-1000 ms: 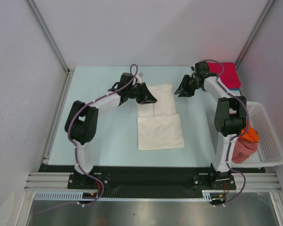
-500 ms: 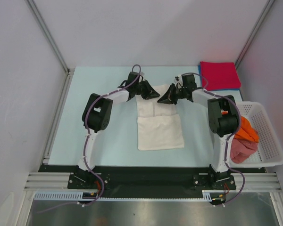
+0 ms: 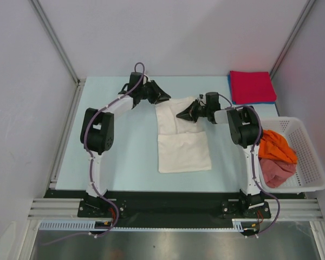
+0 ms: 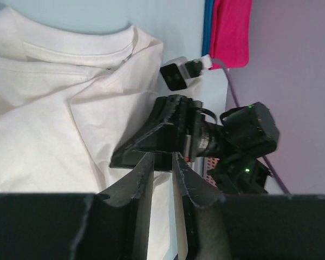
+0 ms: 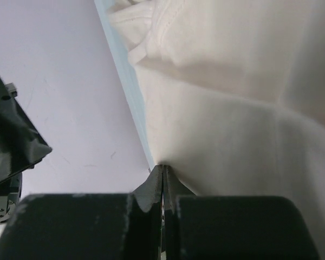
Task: Fold and stack the t-shirts
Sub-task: Fold the tshirt
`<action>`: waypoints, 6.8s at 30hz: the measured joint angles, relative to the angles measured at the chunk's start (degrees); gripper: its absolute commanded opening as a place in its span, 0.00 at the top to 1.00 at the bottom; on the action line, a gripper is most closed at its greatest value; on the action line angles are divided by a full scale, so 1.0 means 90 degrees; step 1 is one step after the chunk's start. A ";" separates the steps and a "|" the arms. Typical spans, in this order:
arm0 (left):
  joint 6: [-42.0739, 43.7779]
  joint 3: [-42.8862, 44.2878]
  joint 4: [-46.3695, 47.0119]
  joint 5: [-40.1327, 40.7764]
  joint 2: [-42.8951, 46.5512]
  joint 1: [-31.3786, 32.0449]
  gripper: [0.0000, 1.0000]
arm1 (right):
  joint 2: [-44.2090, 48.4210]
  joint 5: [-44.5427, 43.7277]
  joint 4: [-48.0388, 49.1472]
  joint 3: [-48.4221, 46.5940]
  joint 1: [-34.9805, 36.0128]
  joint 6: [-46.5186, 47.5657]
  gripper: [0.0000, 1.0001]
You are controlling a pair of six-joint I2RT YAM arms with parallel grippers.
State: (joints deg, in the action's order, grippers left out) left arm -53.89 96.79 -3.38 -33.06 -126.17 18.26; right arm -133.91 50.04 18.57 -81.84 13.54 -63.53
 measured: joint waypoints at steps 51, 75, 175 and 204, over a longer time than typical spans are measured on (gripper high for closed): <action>0.0498 0.2353 -0.1508 -0.0481 -0.2222 0.0051 0.61 | 0.1168 -0.0180 -0.2912 0.0270 0.0041 0.2159 1.00; 0.2285 -0.3745 -0.2511 -0.0027 0.4102 0.0277 0.50 | 0.0585 0.0364 -0.2305 0.0500 0.0340 0.2560 0.96; -0.5017 -0.9248 0.1175 0.1882 0.6628 0.2822 1.00 | 1.0686 -0.3842 -0.5880 0.7541 -0.0165 -0.0299 1.00; -0.3954 -0.5906 -0.2562 0.2834 0.7009 0.2365 1.00 | 0.7866 -0.3480 -0.7575 0.3742 -0.0243 0.1209 1.00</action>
State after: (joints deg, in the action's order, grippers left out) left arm -89.47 43.64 -26.44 -7.55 -63.09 39.55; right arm -63.11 18.72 -49.60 -48.16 11.35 -52.64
